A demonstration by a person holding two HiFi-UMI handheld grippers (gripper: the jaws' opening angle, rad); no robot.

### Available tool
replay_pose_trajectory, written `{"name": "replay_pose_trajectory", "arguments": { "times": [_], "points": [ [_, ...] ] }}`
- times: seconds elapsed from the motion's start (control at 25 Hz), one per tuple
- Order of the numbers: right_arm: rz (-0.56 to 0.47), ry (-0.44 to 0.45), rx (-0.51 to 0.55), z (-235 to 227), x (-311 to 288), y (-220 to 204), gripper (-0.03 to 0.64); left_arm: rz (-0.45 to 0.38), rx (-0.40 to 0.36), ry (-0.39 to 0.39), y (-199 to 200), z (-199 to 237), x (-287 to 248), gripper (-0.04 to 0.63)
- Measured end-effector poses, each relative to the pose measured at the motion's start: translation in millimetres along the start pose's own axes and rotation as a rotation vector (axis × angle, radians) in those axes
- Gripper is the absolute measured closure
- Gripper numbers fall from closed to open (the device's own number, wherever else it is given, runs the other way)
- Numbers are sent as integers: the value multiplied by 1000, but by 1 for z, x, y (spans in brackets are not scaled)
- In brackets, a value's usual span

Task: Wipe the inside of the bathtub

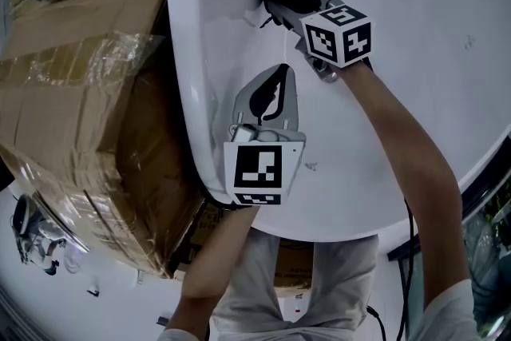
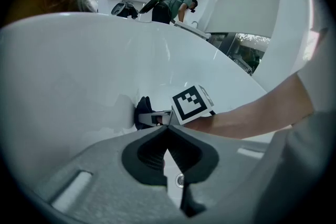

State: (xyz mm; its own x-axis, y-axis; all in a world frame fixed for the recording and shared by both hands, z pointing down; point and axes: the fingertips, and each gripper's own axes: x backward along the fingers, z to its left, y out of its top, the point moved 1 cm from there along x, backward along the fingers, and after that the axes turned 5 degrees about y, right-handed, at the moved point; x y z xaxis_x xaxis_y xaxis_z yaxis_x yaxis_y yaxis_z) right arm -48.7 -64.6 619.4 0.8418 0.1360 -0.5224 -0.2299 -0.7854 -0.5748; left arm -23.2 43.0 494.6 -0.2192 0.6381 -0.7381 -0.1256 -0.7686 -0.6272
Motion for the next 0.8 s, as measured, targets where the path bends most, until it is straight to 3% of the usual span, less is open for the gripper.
{"name": "replay_pose_trajectory", "arguments": {
  "times": [0.8],
  "points": [
    [-88,156,122,90,38,42,489,-36,11,28,-12,-17,48,597]
  ]
}}
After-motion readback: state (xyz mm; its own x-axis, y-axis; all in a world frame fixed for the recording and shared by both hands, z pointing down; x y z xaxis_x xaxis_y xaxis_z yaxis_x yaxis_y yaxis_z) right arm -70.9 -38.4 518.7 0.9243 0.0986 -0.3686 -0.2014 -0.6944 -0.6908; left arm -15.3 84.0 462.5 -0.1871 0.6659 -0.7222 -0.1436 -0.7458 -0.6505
